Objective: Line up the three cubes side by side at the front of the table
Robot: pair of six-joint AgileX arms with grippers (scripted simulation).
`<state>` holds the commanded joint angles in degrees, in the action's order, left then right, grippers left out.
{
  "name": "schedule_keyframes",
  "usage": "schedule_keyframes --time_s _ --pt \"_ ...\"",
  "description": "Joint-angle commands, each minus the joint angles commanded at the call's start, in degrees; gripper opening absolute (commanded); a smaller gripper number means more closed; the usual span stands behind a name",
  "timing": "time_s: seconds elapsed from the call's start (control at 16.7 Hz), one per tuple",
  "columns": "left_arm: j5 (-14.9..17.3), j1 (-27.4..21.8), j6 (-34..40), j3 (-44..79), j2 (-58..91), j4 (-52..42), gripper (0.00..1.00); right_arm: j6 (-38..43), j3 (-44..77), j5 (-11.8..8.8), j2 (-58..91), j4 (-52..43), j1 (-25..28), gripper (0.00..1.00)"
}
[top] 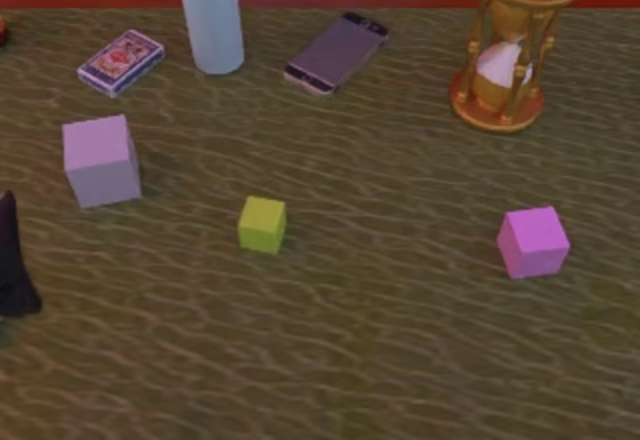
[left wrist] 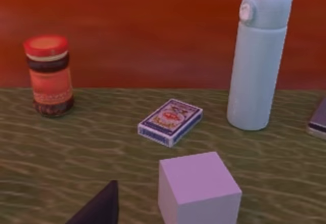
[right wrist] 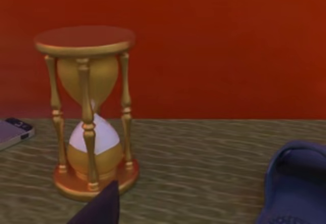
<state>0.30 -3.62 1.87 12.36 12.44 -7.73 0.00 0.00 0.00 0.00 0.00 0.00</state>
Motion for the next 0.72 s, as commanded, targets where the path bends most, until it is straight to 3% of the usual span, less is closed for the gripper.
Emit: schedule_keyframes --time_s 0.24,0.72 --pt "-0.1 -4.4 2.5 17.8 20.2 -10.9 1.0 0.0 0.0 0.0 0.0 0.0 0.0 1.0" --pt "0.0 -15.0 8.2 57.7 74.6 -38.2 1.0 0.0 0.0 0.0 0.0 0.0 0.0 1.0"
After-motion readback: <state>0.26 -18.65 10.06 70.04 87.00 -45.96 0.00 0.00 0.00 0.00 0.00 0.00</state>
